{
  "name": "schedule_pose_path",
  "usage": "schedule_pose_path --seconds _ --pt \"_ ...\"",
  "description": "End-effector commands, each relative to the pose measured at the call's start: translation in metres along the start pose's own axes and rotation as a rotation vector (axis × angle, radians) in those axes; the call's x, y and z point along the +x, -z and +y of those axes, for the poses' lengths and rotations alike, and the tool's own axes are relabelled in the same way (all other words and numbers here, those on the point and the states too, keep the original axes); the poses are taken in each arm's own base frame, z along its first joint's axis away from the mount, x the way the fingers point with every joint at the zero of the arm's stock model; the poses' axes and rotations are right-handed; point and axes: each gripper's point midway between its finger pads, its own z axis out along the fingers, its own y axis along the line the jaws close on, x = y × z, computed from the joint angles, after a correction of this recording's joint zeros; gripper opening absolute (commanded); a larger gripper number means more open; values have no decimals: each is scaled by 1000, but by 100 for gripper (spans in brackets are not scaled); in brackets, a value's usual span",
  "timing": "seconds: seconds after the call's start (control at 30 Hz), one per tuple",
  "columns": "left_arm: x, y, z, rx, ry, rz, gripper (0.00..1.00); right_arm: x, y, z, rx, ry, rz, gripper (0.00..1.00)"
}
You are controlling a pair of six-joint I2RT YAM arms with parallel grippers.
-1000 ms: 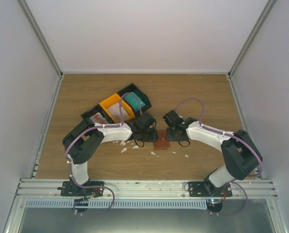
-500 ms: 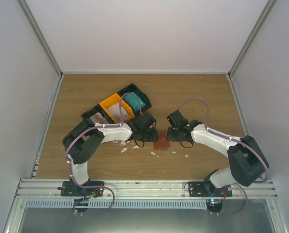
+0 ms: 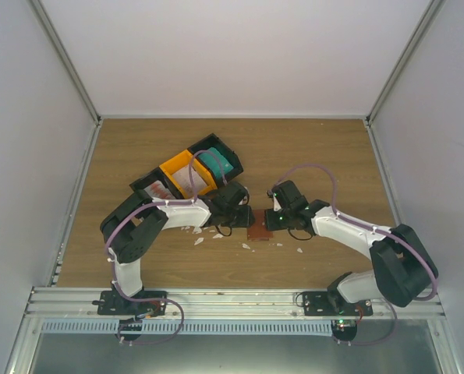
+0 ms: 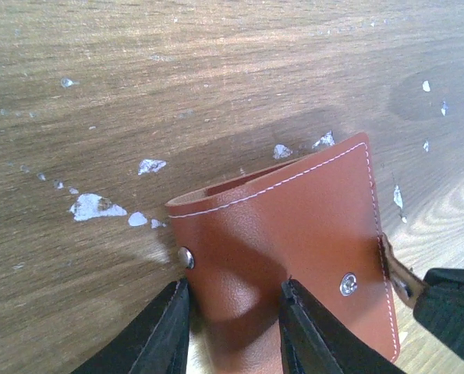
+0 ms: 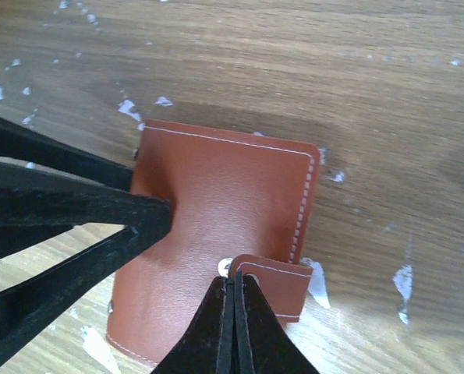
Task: Put the credit cards into the card holder
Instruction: Close the card holder at the center of the board.
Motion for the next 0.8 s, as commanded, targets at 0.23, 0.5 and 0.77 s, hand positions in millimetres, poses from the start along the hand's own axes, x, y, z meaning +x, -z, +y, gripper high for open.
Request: schedule_pose_path --seconds 0.23,0.5,0.77 --pt "49 -17 44 -101 47 139 33 2 -8 7 -63 39 10 1" --pt "57 -15 50 -89 59 127 33 9 -7 -4 -16 69 35 0" --pt "56 -12 51 -94 60 127 33 11 -6 -1 -25 87 63 1"
